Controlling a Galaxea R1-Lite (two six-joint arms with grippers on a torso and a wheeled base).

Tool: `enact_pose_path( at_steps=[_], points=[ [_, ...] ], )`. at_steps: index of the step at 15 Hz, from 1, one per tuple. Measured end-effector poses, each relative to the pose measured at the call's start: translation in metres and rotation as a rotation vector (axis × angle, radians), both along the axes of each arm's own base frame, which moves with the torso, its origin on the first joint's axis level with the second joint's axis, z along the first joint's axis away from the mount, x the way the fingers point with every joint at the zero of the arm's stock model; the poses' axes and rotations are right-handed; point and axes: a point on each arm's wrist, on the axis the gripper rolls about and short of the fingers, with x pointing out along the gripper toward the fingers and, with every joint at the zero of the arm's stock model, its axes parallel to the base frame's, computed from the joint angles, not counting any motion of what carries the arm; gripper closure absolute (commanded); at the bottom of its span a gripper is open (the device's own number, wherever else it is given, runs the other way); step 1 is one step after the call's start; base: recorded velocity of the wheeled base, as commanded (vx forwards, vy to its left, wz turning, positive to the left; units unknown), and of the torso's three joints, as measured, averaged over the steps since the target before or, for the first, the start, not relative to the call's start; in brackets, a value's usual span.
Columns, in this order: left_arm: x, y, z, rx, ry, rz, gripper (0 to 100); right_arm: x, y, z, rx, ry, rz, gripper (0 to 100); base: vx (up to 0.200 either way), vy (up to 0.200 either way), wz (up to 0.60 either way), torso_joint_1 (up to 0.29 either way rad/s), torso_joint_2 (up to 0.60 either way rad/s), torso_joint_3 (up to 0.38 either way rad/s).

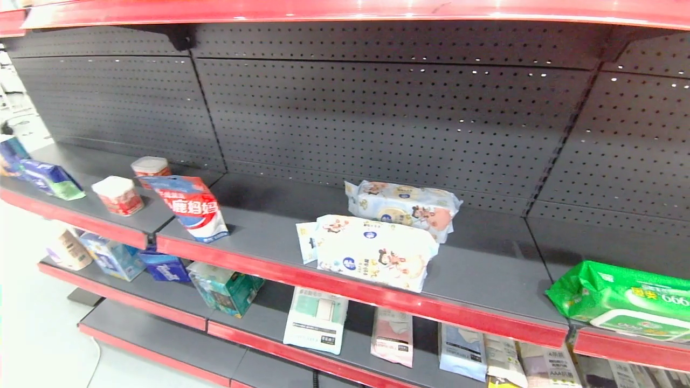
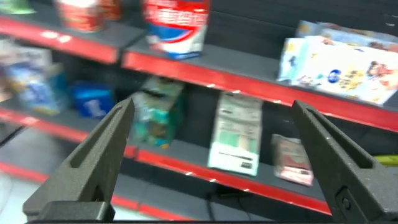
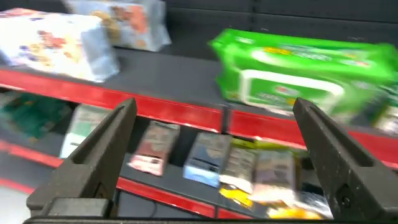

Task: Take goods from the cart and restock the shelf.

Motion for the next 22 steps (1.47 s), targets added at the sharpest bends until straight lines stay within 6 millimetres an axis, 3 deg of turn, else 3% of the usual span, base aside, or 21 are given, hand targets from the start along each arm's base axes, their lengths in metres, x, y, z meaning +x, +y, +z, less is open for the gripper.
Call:
enact_pose_path(
  at_steps=[4,10,13,15,17,19,22],
  points=[
    [0.0,0.0,0.0,0.0,-0.001,0.0,0,0.0,0.0,0.0,0.0,0.0,0.002,0,0.0,0.0,-0.6,0.001,0.01,0.001],
    [0.001,0.0,0.002,-0.012,0.009,-0.009,0,0.0,0.0,0.0,-0.004,0.001,0.001,0,0.0,0.0,0.0,0.0,0.0,0.0],
    [0.006,0.0,0.038,-0.062,0.033,-0.003,0,0.0,0.0,0.0,-0.004,0.001,0.002,0,0.0,0.0,0.0,0.0,0.0,0.0],
    [0.027,0.002,0.073,-0.045,0.112,0.078,0,0.0,0.0,0.0,-0.004,0.001,0.002,0,0.0,0.0,0.0,0.0,0.0,0.0],
    [0.066,0.005,0.1,-0.01,0.25,0.201,0,0.0,0.0,0.0,-0.004,0.002,0.002,0,0.0,0.0,0.0,0.0,0.0,0.0],
    [0.105,0.01,0.11,0.015,0.376,0.27,0,0.0,0.0,0.0,-0.004,0.002,0.002,0,0.0,0.0,0.0,0.0,0.0,0.0],
    [0.156,0.017,0.107,0.029,0.506,0.295,0,0.0,0.0,0.0,-0.004,0.002,0.002,0,0.0,0.0,0.0,0.0,0.0,0.0]
  ],
)
